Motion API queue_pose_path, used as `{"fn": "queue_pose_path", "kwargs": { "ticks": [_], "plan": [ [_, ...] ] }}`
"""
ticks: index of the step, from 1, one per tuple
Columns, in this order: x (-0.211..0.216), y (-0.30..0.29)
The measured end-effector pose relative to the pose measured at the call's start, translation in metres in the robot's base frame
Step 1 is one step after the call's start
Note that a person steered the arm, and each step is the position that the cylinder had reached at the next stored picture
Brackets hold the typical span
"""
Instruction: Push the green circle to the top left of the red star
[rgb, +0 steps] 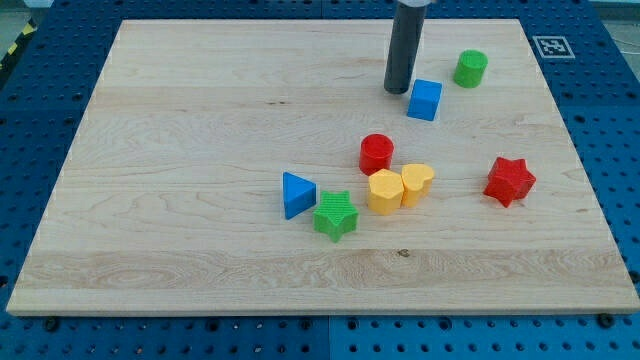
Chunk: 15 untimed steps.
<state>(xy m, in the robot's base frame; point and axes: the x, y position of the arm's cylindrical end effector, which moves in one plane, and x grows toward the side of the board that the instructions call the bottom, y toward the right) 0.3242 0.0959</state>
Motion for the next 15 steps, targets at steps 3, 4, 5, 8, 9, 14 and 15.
{"fn": "queue_pose_path", "kwargs": {
  "ticks": [3, 4, 5, 8, 9, 14, 15],
  "plan": [
    [-0.105, 0.039],
    [-0.105, 0.077],
    [-0.105, 0.111],
    [-0.078, 0.117],
    [-0.065, 0.112],
    [0.061, 0.112],
    [0.048, 0.115]
  ]
}}
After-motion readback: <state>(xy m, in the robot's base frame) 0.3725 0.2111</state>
